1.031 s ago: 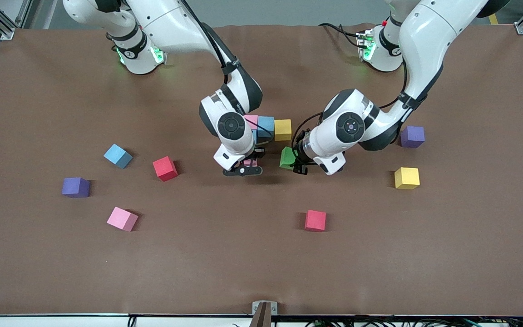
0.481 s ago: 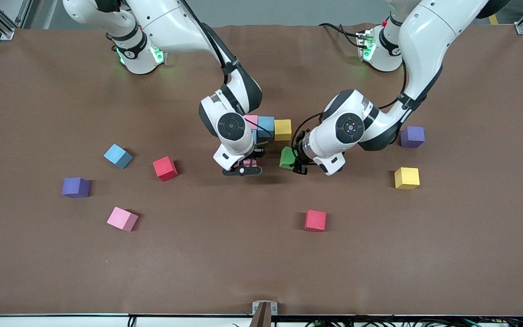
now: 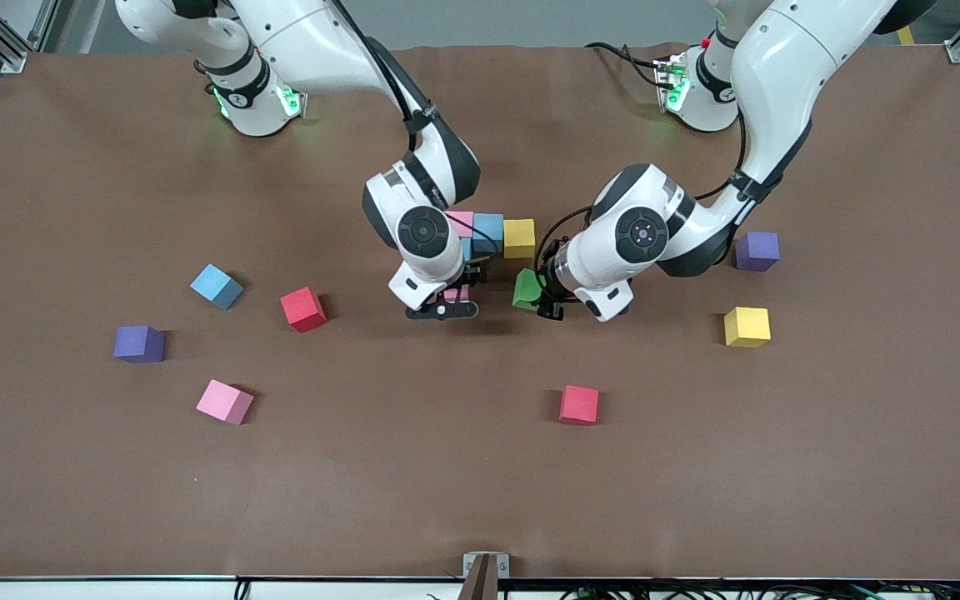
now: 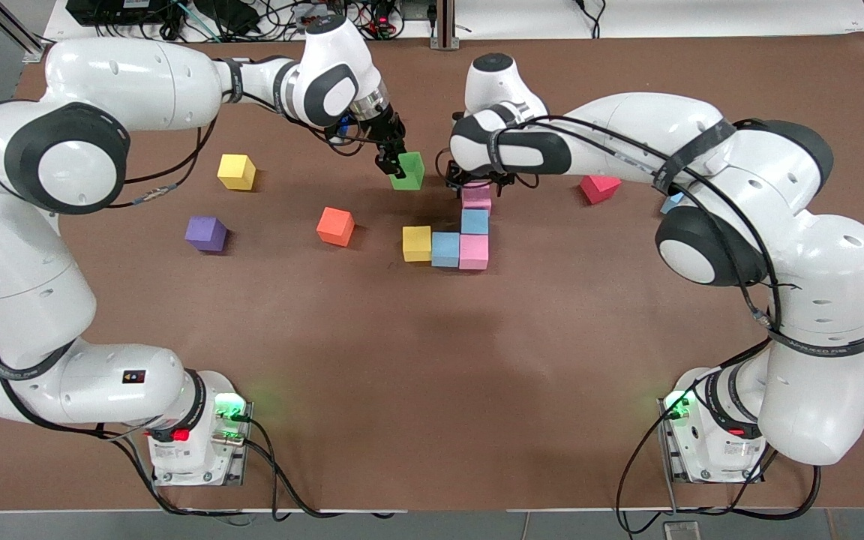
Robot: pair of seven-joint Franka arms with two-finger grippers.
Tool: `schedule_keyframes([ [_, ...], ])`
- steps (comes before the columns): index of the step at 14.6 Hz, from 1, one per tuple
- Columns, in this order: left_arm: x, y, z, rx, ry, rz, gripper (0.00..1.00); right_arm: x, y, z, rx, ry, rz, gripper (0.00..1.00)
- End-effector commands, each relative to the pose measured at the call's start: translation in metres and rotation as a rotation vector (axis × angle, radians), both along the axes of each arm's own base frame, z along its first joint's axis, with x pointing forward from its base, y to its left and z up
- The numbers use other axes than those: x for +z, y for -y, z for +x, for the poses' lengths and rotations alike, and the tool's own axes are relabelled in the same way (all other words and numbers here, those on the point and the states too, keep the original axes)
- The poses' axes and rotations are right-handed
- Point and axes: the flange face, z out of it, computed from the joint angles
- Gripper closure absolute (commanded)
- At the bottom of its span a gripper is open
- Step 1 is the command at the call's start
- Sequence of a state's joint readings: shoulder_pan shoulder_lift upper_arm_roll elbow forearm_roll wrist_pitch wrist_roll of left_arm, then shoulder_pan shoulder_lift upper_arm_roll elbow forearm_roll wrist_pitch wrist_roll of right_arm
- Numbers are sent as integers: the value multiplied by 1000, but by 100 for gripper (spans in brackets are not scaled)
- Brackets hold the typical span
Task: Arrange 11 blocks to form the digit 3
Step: 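Lower pink below blue with the right gripper while the left gripper lowers green, then grasp the red cube with the right gripper while the left gripper reaches orange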
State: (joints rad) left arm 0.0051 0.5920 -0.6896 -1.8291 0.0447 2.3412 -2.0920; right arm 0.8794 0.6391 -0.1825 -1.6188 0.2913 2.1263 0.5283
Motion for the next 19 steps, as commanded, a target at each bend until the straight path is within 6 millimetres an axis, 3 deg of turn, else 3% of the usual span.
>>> schedule_keyframes([
  [1,3,2,5,-3,10,-9,70,72,15,13,-82,-10,39,0],
  [3,-1,5,7,15,-2,-15,70,114,49,44,-153,-5,36,0],
  [5,-5,14,5,58,-20,-15,70,128,104,79,-236,19,12,0],
  [8,-8,22,4,131,-24,-5,70,119,186,120,-329,33,-21,0],
  [10,-15,35,0,147,-10,29,70,108,232,133,-252,38,-61,0],
  [13,-26,60,-14,125,25,79,72,80,279,130,-61,-19,-49,0],
  [19,-34,88,-37,179,92,133,72,26,300,97,383,-138,33,0],
])
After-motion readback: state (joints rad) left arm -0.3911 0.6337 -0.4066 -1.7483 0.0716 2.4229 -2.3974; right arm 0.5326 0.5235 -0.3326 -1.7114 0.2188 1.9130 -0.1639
